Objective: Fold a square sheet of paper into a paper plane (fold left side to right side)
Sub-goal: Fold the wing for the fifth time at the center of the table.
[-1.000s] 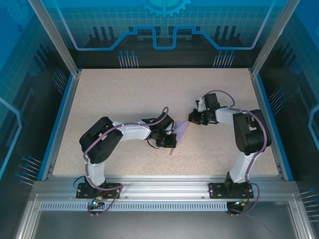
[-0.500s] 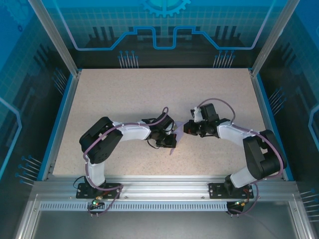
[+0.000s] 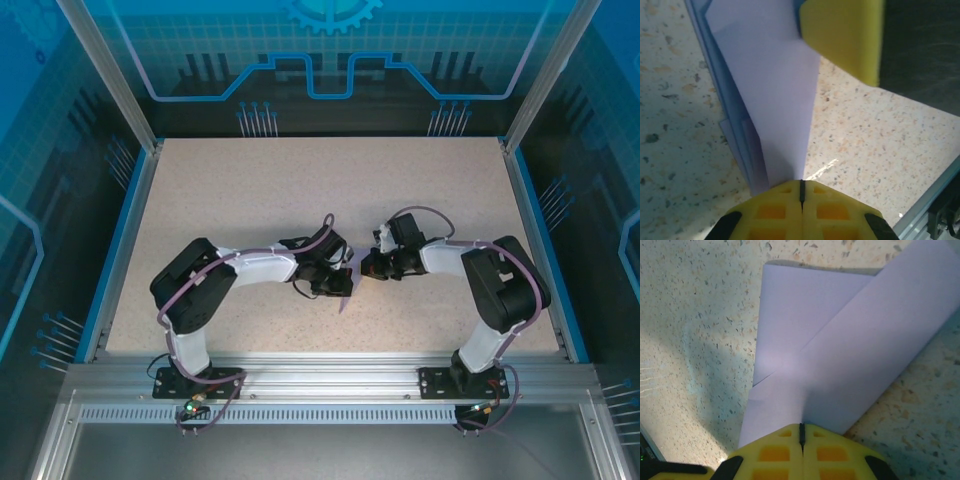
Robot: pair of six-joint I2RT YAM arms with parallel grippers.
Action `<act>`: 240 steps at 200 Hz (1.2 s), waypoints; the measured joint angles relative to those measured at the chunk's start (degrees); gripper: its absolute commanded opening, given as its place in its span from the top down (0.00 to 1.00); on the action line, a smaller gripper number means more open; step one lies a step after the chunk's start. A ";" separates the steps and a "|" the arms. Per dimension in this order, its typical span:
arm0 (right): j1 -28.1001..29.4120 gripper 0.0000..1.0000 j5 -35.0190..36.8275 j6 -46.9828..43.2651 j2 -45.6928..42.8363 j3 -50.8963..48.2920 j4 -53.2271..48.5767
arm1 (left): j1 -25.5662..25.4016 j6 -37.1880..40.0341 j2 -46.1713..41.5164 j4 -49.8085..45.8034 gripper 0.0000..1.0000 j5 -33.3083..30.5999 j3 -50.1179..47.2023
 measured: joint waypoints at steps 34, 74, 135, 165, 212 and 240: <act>0.00 1.00 0.39 0.00 0.87 1.77 -2.80 | 0.00 -0.44 -4.35 -0.13 0.85 1.01 -0.46; 0.04 1.00 0.28 0.02 1.79 3.15 -4.28 | -0.04 -1.20 -5.29 0.96 0.79 4.37 -1.75; 0.28 1.00 0.39 0.00 2.40 4.26 -5.46 | -1.11 -2.10 -1.79 1.68 0.78 7.61 -2.16; 0.31 1.00 0.55 -0.02 2.51 4.52 -5.99 | -1.33 -2.01 -0.72 0.55 0.77 7.02 -2.05; 0.44 1.00 1.01 -0.52 2.84 5.49 -7.54 | -1.33 -1.81 -0.17 -0.72 0.76 4.81 -1.70; 0.68 1.00 1.57 -0.98 3.10 6.29 -8.79 | -1.33 -1.38 -0.07 -0.96 0.76 3.58 -1.64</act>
